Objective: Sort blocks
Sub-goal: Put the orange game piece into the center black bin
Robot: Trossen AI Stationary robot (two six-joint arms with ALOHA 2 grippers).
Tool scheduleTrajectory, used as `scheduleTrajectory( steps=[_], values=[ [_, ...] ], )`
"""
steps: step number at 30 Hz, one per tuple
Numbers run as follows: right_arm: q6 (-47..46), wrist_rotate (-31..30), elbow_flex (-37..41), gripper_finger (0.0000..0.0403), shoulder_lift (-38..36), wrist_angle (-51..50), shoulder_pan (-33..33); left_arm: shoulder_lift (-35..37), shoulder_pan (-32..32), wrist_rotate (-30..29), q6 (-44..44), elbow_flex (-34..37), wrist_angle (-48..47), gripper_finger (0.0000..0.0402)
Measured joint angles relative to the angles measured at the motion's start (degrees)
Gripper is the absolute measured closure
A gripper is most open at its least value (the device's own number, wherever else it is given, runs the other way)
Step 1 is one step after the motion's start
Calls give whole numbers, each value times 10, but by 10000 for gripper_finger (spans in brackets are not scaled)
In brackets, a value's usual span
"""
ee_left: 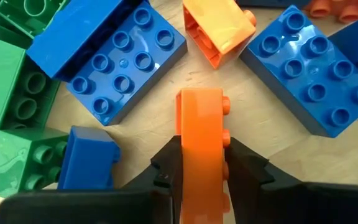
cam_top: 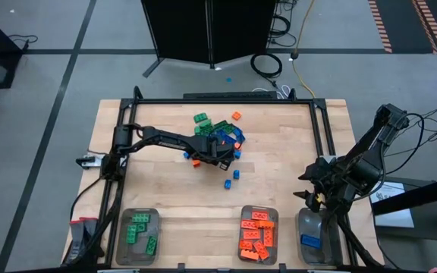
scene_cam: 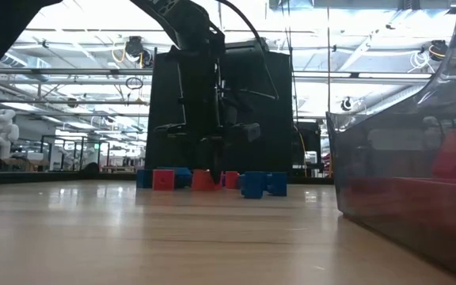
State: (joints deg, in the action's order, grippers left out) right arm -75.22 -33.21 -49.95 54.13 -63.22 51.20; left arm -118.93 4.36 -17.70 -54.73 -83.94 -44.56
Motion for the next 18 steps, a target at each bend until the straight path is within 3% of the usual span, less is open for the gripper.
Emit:
scheduleTrajectory(
  steps=[18],
  values=[
    [-6, -15, 0, 99, 0, 0, 0, 0, -22, 5, 35, -103, -126, 312]
  ],
)
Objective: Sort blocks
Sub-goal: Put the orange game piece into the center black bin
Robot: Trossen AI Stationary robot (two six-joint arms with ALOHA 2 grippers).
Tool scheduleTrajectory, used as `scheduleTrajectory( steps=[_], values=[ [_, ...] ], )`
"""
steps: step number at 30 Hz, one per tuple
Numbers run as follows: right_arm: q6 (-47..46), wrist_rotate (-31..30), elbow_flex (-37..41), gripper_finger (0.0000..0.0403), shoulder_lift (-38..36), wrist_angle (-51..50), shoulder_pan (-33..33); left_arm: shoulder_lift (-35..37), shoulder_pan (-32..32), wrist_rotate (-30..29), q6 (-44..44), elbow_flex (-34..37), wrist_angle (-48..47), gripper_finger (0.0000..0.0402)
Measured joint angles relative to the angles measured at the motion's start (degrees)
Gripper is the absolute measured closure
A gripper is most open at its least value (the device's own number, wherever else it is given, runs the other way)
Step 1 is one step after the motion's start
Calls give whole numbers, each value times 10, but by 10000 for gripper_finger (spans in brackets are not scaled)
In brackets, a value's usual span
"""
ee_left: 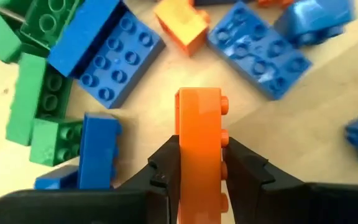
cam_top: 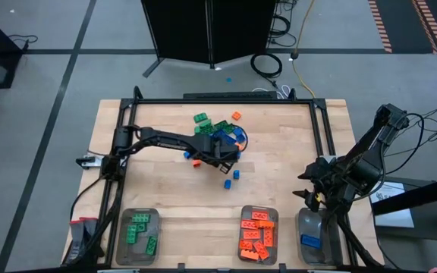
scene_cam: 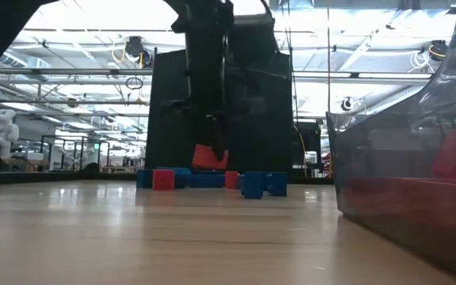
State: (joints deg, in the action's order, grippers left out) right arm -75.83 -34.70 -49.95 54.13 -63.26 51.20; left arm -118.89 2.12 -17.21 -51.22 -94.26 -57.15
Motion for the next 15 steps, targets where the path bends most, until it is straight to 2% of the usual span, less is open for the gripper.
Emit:
scheduleTrajectory(
  steps=[15],
  values=[
    [-3, 0, 0, 99, 0, 0, 0, 0, -41, -16, 73, -176, -38, 311]
  ],
)
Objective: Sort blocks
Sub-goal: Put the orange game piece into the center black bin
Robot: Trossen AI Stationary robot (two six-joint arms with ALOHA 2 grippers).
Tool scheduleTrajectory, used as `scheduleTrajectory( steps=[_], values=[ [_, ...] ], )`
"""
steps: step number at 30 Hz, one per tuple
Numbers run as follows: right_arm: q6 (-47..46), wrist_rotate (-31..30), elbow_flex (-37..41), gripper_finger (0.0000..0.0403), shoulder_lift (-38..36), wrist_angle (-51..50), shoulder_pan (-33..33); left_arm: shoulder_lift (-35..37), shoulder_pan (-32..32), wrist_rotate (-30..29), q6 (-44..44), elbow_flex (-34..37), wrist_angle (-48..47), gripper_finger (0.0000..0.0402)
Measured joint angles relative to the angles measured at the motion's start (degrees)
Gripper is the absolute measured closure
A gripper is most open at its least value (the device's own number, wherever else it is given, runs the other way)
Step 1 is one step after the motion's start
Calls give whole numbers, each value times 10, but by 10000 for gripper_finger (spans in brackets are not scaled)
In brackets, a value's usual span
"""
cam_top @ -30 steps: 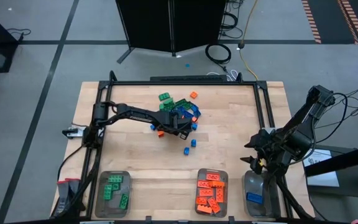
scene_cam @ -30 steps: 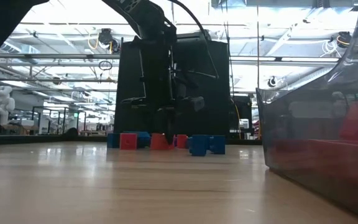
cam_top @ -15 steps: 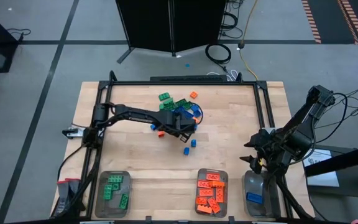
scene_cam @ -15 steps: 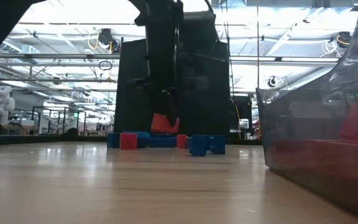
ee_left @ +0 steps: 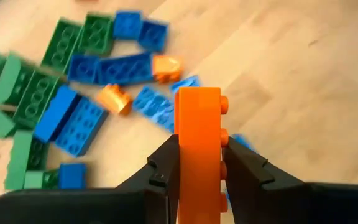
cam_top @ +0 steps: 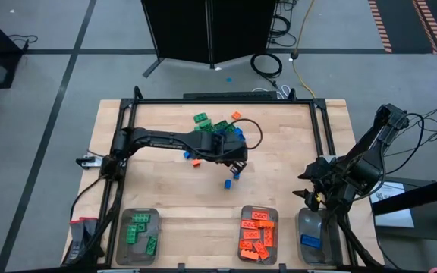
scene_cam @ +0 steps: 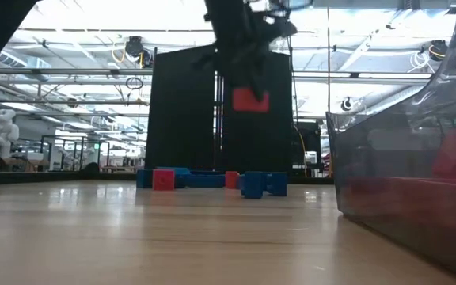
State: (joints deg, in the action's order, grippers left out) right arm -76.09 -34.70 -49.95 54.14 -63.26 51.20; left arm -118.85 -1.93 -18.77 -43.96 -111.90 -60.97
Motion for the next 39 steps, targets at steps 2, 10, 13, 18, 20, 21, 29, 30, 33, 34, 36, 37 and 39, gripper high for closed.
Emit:
scheduleTrajectory(
  steps=[2, 10, 13, 18, 20, 21, 29, 30, 33, 34, 36, 37, 39],
  values=[
    [1, 0, 0, 99, 0, 0, 0, 0, -8, 0, 12, -20, 0, 311],
    [2, 0, 0, 99, 0, 0, 0, 0, -47, 0, 39, -76, 10, 311],
    [3, 0, 0, 99, 0, 0, 0, 0, -65, 0, 56, -82, 39, 311],
    [3, 0, 0, 99, 0, 0, 0, 0, -95, 24, 91, -82, 104, 311],
    [3, 0, 0, 99, 0, 0, 0, 0, -105, 38, 105, -82, 125, 311],
    [3, 0, 0, 99, 0, 0, 0, 0, -109, 42, 110, -82, 134, 311],
    [5, 0, 0, 99, 0, 0, 0, 0, -140, 52, 133, -82, 183, 311],
    [5, 0, 0, 99, 0, 0, 0, 0, -142, 52, 134, -82, 188, 311],
    [5, 0, 0, 99, 0, 0, 0, 0, -147, 52, 137, -82, 192, 311],
    [5, 0, 0, 99, 0, 0, 0, 0, -148, 52, 144, -82, 195, 311],
    [5, 0, 0, 99, 0, 0, 0, 0, -151, 52, 152, -82, 202, 311],
    [5, 0, 0, 99, 0, 0, 0, 0, -151, 52, 160, -82, 205, 311],
    [5, 0, 0, 99, 0, 0, 0, -5, -152, 52, 174, -77, 217, 311]
  ],
)
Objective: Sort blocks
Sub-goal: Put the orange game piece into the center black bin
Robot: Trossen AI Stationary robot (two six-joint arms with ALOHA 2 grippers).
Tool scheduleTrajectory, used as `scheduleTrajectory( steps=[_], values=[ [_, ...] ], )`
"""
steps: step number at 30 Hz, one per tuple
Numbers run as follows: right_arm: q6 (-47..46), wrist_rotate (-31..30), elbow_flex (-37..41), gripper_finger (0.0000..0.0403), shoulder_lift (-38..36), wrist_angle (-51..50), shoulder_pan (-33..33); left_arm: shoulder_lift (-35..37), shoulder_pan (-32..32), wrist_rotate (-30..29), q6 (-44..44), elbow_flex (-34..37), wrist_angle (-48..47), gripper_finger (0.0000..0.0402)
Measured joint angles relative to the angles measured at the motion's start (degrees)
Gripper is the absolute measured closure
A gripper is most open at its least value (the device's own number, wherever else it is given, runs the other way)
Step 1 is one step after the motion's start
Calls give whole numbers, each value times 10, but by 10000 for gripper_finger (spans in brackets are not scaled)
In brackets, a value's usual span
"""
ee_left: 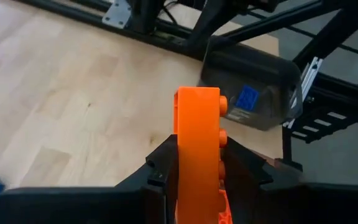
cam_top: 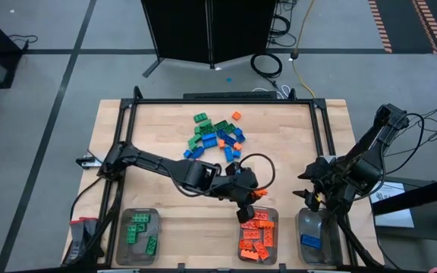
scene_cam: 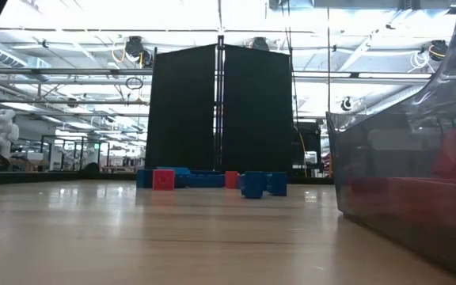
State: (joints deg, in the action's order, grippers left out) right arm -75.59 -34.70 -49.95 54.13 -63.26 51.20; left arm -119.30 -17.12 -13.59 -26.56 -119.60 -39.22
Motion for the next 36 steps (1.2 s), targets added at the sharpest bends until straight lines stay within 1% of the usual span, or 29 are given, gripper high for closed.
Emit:
scheduleTrajectory(
  steps=[2, 7, 14, 16, 21, 27, 33, 36],
  values=[
    [0, 0, 0, 99, 0, 0, 0, -6, -1, 8, 5, 8, 1, 311],
    [-1, 0, 0, 99, 0, 1, 0, -47, -3, 51, 1, 19, 14, 311],
    [-2, 0, 0, 99, 0, 4, 0, -92, -11, 104, -15, 19, 72, 311],
    [-2, 0, 0, 99, 0, 5, 0, -96, -11, 109, -15, 19, 86, 311],
    [-1, 0, 0, 99, 0, 5, 0, -108, -7, 119, 2, 18, 83, 311],
    [13, 0, 0, 99, 0, 5, 0, -138, -5, 150, 10, 19, 90, 314],
    [15, 0, 0, 99, 0, 5, 0, -143, 0, 149, 23, 18, 89, 316],
    [15, 0, 0, 99, 0, 5, 0, -143, -1, 148, 33, 18, 85, 306]
  ],
)
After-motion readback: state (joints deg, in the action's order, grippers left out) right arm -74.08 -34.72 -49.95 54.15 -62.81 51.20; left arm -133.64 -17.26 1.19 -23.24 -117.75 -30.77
